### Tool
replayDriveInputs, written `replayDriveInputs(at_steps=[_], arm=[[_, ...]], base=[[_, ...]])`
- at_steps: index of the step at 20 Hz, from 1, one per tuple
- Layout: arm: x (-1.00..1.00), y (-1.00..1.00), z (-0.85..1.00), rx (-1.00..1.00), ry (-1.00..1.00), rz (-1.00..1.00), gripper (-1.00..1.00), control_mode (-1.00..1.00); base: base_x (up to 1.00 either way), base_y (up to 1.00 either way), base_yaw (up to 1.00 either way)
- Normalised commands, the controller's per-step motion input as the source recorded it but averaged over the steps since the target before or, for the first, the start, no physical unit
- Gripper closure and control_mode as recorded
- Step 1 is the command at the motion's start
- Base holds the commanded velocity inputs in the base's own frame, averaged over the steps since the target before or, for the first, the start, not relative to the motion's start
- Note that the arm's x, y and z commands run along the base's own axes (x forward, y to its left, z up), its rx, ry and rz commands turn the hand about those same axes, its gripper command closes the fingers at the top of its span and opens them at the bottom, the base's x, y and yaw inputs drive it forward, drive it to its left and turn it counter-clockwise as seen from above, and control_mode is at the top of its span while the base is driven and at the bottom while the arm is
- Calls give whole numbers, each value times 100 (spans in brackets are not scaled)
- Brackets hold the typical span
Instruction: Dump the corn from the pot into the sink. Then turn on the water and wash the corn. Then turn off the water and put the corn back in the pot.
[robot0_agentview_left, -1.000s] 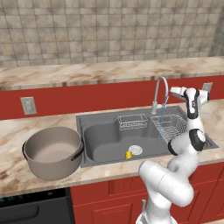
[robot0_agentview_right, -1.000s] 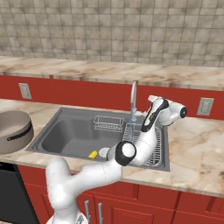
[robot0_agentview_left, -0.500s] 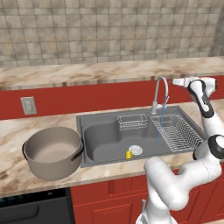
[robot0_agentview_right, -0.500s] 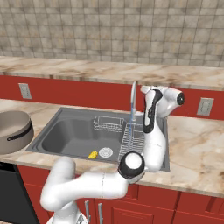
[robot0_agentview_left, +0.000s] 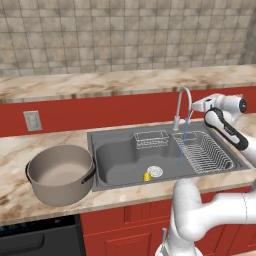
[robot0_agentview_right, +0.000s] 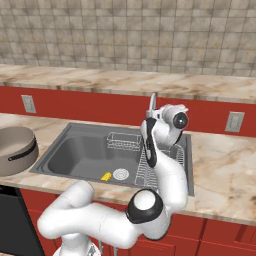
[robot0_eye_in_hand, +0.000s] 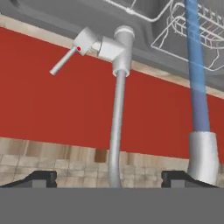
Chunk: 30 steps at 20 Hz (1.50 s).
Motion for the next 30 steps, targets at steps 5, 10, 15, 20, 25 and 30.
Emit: replayDriveInputs(at_steps=[5,10,15,20,25,30], arm=[[0,-76,35,-19,0,-18,-100,-100],[-2,-100,38,-6,2,-17,-100,-100],[-58,-95,45,0,21,-19,-100,-100],[-42,-55,18,0,39,-8,-100,-100],[4,-3,-3,7,26,17,-100,-100],[4,-4,-39,15,12,18,-100,-100]], base=[[0,0,0],[0,0,0],[0,0,0],[0,0,0],[0,0,0],[0,0,0]])
